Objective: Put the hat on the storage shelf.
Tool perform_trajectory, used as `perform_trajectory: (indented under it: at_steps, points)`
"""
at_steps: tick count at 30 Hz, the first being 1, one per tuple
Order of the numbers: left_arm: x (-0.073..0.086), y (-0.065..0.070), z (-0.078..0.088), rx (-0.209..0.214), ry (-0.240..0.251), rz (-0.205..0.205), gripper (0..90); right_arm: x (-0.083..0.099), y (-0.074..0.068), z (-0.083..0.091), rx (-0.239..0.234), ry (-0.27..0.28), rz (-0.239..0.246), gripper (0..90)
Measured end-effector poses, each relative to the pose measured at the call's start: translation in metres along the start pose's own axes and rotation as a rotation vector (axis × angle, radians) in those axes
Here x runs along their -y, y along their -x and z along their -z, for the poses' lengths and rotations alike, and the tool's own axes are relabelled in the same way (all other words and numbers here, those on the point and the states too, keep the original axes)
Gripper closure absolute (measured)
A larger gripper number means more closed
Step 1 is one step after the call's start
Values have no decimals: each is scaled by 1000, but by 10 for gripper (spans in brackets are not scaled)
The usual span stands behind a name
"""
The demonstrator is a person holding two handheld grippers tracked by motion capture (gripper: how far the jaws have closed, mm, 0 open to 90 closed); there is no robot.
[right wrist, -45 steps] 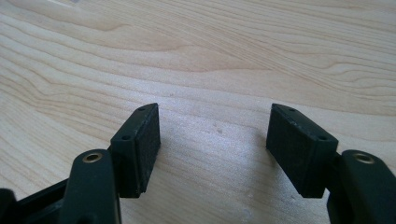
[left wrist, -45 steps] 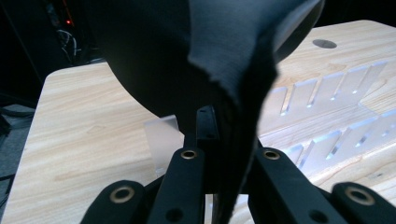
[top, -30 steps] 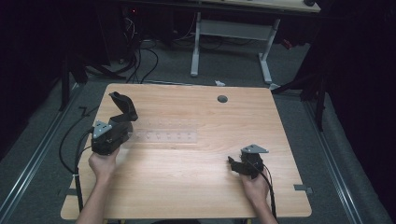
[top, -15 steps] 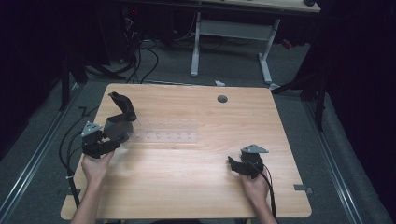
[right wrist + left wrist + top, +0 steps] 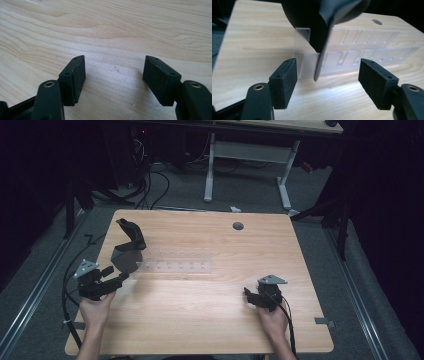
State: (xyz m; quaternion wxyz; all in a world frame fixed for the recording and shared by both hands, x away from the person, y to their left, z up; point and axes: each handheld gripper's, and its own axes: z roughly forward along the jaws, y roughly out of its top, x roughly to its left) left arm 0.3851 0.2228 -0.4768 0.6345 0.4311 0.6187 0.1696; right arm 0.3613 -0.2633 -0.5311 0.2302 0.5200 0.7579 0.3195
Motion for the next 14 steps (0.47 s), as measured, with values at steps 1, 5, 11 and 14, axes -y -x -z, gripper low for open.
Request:
perform_trajectory:
  at_steps: [1,5,11,14]
  points:
    - [6,0,2,-5,-7,-6,314,0,0,0,0,0,1,349]
    - [37,-10,2,-52,-71,-29,316,0,0,0,0,0,0,349]
    - [72,-20,-8,-156,-129,-184,324,0,0,0,0,0,-1,350]
    - [77,-18,-12,-176,-134,-249,314,0,0,0,0,0,0,350]
